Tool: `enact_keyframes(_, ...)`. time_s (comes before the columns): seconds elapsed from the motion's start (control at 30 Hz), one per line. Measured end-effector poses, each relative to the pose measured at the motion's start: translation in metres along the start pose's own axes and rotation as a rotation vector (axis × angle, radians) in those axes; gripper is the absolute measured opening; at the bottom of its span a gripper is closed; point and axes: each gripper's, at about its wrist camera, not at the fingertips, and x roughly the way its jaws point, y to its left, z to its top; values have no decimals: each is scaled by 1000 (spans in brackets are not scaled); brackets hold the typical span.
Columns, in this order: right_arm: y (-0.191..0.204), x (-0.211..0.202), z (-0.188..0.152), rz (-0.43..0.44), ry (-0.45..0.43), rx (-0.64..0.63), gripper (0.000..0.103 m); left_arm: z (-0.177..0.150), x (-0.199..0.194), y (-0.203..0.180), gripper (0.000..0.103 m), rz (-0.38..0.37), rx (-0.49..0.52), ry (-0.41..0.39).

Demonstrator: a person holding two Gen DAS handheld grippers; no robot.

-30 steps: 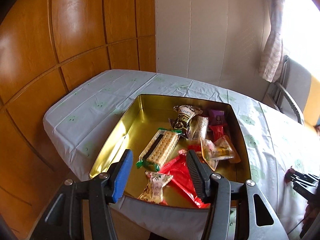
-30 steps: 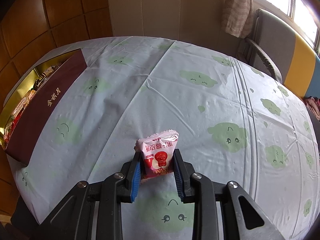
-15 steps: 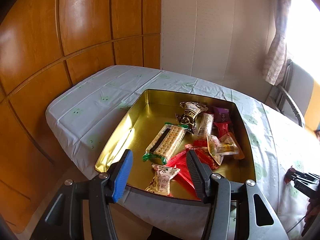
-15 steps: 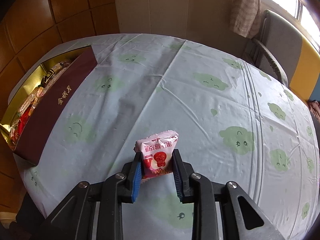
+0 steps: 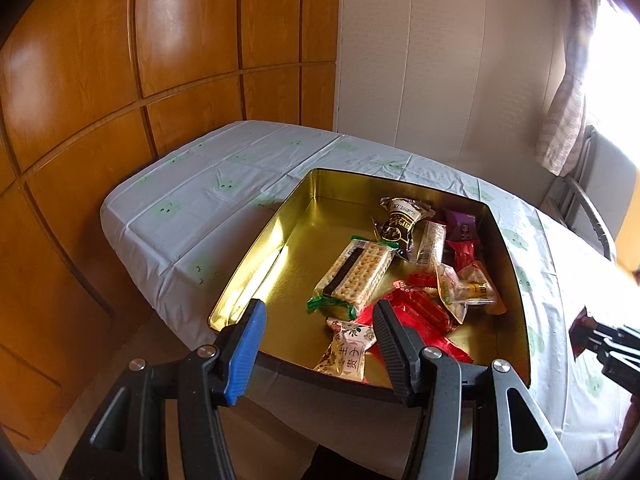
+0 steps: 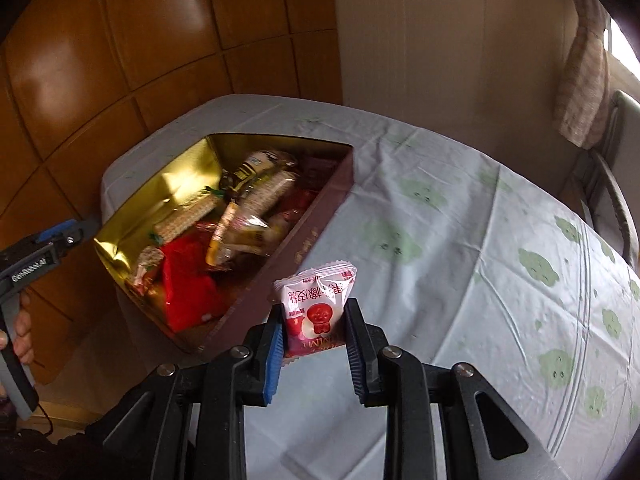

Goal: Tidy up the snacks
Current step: 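Carry the pink candy packet over the gold tin with the right gripper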

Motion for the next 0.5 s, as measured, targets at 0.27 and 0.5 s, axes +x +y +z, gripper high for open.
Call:
enact_keyframes(0.27, 59, 14, 32, 130, -2, -119, 28, 0, 2, 12, 56, 13, -33, 2)
enact_keyframes(0.5, 89, 67, 38, 152, 150, -183, 29, -3, 5, 24, 56, 32, -56, 9)
